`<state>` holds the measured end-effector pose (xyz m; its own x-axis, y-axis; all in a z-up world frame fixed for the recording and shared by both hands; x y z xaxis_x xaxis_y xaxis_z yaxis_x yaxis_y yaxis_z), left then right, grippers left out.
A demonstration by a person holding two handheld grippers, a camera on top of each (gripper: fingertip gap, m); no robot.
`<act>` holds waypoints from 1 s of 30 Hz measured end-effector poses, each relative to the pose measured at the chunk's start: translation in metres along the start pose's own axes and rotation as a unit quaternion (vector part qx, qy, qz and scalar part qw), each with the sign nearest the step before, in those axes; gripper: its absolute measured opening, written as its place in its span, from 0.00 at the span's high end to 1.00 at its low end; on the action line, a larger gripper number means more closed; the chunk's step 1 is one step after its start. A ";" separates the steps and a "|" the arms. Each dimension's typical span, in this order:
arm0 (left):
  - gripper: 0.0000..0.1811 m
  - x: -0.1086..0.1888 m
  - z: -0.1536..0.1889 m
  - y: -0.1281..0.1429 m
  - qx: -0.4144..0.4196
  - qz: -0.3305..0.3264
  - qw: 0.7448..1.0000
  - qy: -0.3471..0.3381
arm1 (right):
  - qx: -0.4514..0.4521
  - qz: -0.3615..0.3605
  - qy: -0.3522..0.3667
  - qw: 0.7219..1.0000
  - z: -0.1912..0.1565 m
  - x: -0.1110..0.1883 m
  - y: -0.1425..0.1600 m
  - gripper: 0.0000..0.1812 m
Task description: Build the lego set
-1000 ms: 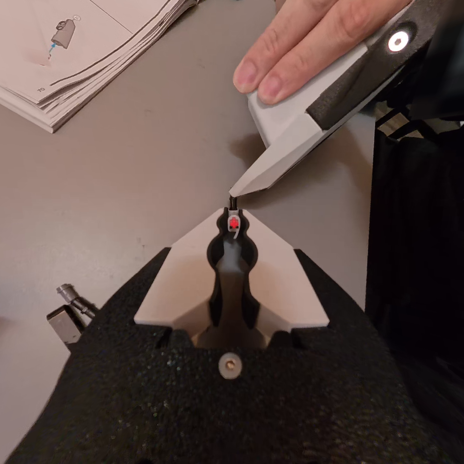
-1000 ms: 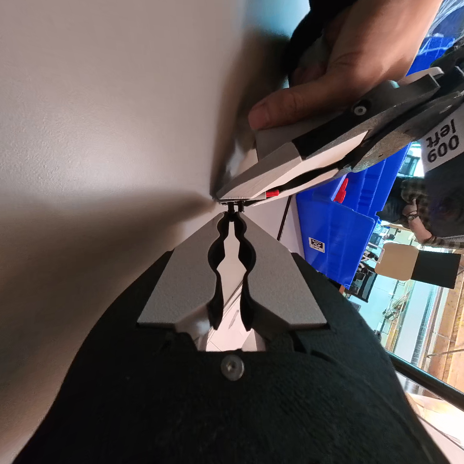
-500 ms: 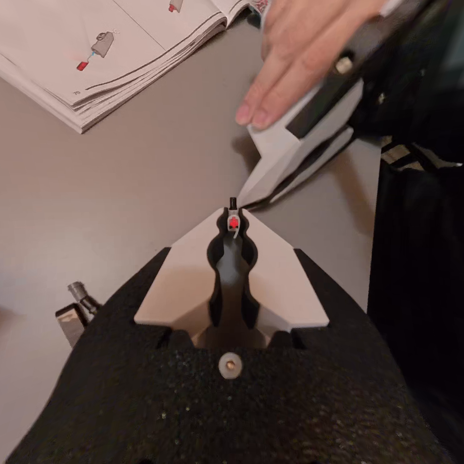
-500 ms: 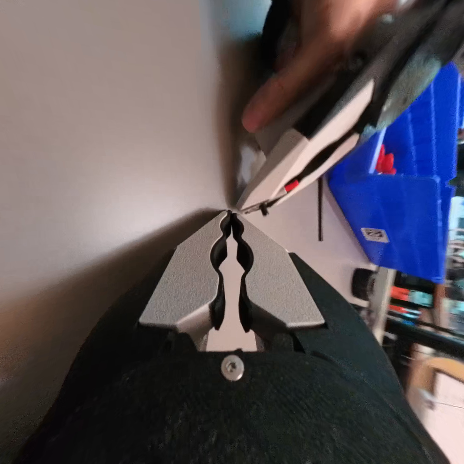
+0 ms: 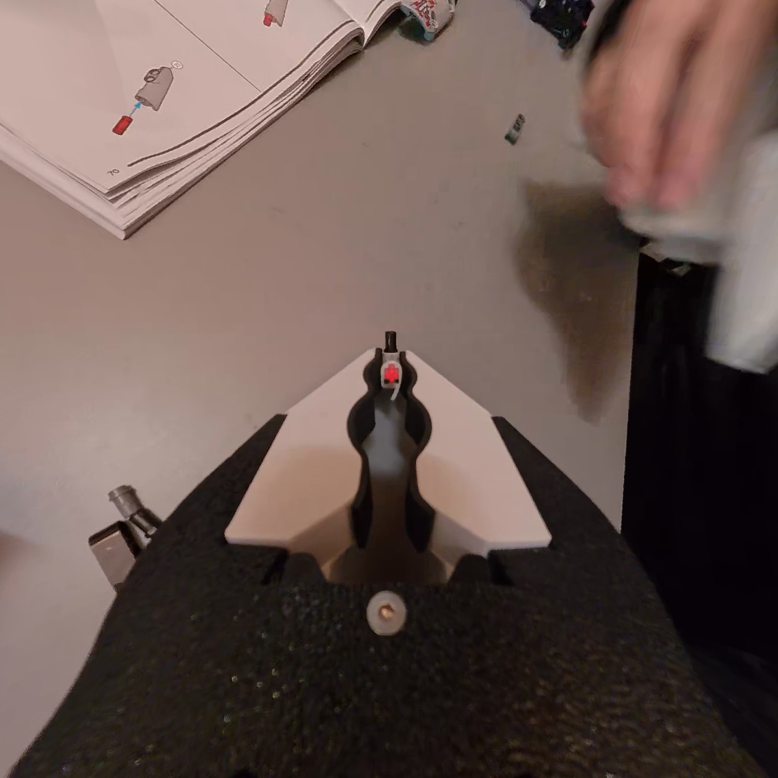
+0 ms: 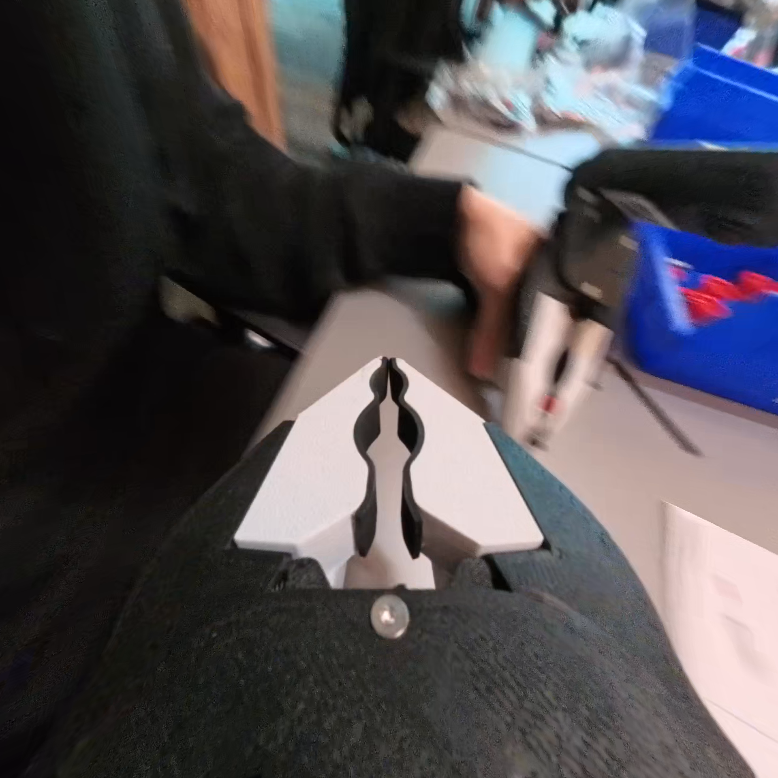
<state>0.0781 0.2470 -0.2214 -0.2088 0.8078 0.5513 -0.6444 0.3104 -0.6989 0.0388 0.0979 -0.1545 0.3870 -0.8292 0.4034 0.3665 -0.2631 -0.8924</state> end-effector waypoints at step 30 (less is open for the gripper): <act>0.97 -0.003 0.003 0.001 -0.008 -0.006 1.000 0.013 | -0.116 -0.110 -0.086 0.983 -0.163 -0.058 0.071 0.98</act>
<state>0.0756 0.2432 -0.2226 -0.1819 0.8161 0.5485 -0.6356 0.3280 -0.6989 -0.0955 0.0468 -0.2742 0.4655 -0.6489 0.6019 0.2628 -0.5480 -0.7941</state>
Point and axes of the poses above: each gripper's, where its closed fingertips meet, x back along the fingers, y out of its underside, z = x × y across the jaws, the point moved 7 cm from there along x, back along the fingers, and after that the axes turned 8 degrees about y, right-handed, at the moved point
